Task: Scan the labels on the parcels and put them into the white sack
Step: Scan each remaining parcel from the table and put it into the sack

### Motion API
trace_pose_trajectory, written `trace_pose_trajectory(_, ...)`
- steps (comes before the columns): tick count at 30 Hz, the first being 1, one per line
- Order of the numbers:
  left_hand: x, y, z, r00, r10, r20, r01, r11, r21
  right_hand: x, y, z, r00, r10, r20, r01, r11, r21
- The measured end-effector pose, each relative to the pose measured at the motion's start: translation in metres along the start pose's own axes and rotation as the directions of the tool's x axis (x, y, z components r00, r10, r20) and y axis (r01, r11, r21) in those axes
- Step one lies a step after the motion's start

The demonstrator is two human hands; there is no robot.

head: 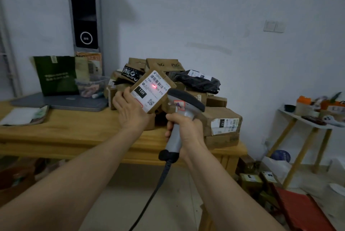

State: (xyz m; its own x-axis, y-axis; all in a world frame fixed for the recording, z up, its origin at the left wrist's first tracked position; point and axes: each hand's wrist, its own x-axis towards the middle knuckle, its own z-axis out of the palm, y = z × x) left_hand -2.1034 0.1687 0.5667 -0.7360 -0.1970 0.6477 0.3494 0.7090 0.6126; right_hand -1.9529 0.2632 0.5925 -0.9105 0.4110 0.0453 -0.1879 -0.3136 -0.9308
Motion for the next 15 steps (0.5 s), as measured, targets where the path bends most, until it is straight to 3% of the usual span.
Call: trace_pose_trajectory(15,0.0,-0.017,-0.011,0.998,-0.062,-0.022,0.062,0.998,0.021,-0.016,-0.004,0.036,0.997,0.077,0.032,-0.079,0.994,0.077)
